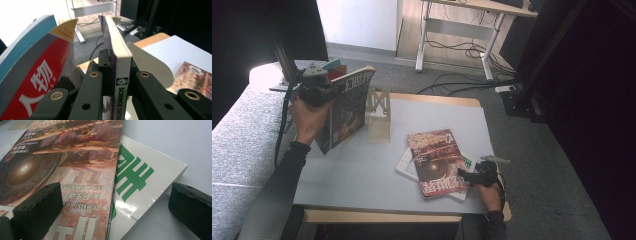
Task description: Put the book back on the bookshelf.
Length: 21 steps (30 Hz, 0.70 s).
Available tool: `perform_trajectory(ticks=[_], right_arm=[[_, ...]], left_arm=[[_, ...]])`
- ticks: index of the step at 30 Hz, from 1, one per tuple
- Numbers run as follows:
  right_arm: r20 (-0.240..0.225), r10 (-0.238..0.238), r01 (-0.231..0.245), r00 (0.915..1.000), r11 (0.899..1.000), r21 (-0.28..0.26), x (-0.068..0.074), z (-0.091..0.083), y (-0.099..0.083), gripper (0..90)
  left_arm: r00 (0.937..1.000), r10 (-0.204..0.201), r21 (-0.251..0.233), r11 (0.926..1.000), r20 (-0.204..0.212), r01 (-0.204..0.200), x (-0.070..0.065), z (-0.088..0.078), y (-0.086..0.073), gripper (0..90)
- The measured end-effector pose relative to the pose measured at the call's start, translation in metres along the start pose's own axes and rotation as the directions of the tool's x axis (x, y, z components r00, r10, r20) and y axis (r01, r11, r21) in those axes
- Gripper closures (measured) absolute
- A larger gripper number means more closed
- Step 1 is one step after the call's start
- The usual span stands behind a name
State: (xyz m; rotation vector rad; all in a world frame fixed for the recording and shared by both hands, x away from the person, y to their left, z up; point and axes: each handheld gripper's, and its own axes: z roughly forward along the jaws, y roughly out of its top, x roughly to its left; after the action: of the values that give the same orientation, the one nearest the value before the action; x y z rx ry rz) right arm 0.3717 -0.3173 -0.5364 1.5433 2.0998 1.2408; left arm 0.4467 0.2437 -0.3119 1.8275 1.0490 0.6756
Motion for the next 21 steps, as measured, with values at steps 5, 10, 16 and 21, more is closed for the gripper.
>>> perform_trajectory(ticks=[5, 10, 16, 21], right_arm=[[0.0, 0.0, 0.0, 1.0, 1.0, 0.0, 0.0, 0.0, 0.0, 0.0], [0.0, -0.001, 0.001, 1.0, 1.0, 0.001, 0.0, 0.0, 0.0, 0.0], [0.0, 0.001, -0.001, 1.0, 1.0, 0.003, 0.0, 0.0, 0.0, 0.0], [0.0, 0.0, 0.0, 1.0, 1.0, 0.002, 0.0, 0.0, 0.0, 0.0]], left_arm=[[0.9997, 0.01, 0.033, 0.9994, 0.022, -0.011, 0.001, -0.01, -0.006, 81.3], [0.9994, 0.014, 0.052, 0.9985, 0.032, -0.016, -0.001, -0.021, -0.014, 80.8], [0.9981, 0.049, 0.095, 0.9941, 0.038, -0.053, -0.003, -0.034, -0.022, 79.1], [0.9982, 0.036, 0.1, 0.9941, 0.048, -0.041, 0.0, -0.039, -0.021, 77.6]])
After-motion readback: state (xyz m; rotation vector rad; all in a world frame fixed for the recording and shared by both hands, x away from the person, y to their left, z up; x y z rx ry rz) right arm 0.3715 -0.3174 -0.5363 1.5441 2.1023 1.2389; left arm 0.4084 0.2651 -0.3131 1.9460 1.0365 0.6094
